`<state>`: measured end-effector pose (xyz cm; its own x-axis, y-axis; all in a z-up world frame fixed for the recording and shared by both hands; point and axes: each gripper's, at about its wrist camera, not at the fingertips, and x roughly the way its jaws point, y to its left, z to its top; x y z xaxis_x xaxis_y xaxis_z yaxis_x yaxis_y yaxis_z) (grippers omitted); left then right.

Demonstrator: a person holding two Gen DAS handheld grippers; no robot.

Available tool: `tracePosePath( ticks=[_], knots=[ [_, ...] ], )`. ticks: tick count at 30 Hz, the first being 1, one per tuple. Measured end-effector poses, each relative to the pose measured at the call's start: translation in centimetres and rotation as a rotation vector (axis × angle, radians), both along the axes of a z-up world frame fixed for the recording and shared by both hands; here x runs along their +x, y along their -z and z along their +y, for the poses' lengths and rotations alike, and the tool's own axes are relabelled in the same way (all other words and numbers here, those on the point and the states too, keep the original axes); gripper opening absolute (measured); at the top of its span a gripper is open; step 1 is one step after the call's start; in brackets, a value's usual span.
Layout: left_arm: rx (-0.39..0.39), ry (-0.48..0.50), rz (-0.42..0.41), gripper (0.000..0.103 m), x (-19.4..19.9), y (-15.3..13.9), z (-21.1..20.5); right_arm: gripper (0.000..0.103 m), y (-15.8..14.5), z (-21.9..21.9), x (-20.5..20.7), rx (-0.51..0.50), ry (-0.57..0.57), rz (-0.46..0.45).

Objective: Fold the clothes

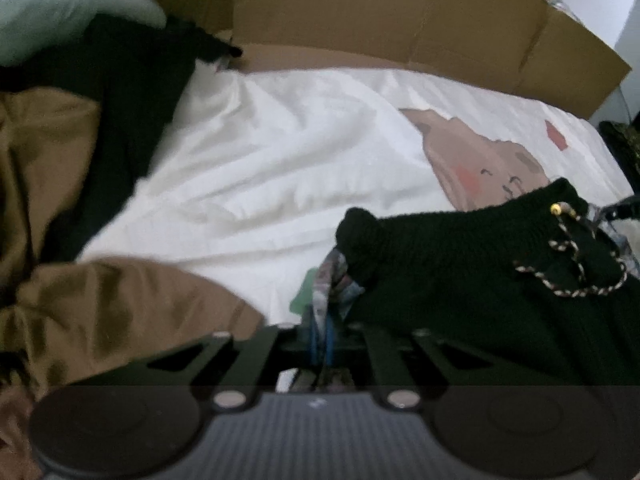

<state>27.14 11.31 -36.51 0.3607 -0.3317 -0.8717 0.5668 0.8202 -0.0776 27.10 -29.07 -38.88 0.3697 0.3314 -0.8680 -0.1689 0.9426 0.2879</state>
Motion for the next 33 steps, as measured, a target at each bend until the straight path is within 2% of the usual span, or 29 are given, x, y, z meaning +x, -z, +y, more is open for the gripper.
tracePosePath(
  ticks=[11, 17, 27, 33],
  knots=[
    [-0.057, 0.037, -0.122, 0.004, 0.3, -3.4, -2.4, 0.001, -4.9, -0.8, -1.9, -0.155, -0.004, -0.173],
    [-0.099, 0.068, -0.182, 0.004, 0.7, -5.4, -4.5, 0.001, -6.9, -2.8, -1.9, -0.202, 0.074, -0.242],
    [-0.094, 0.125, -0.265, 0.004, 3.6, -6.4, -8.6, 0.001, -8.4, -4.9, 0.5, -0.234, 0.165, -0.32],
    [-0.085, 0.101, -0.293, 0.004, 6.2, -6.4, -9.9, 0.001, -8.7, -5.2, 3.1, -0.247, 0.179, -0.367]
  ],
)
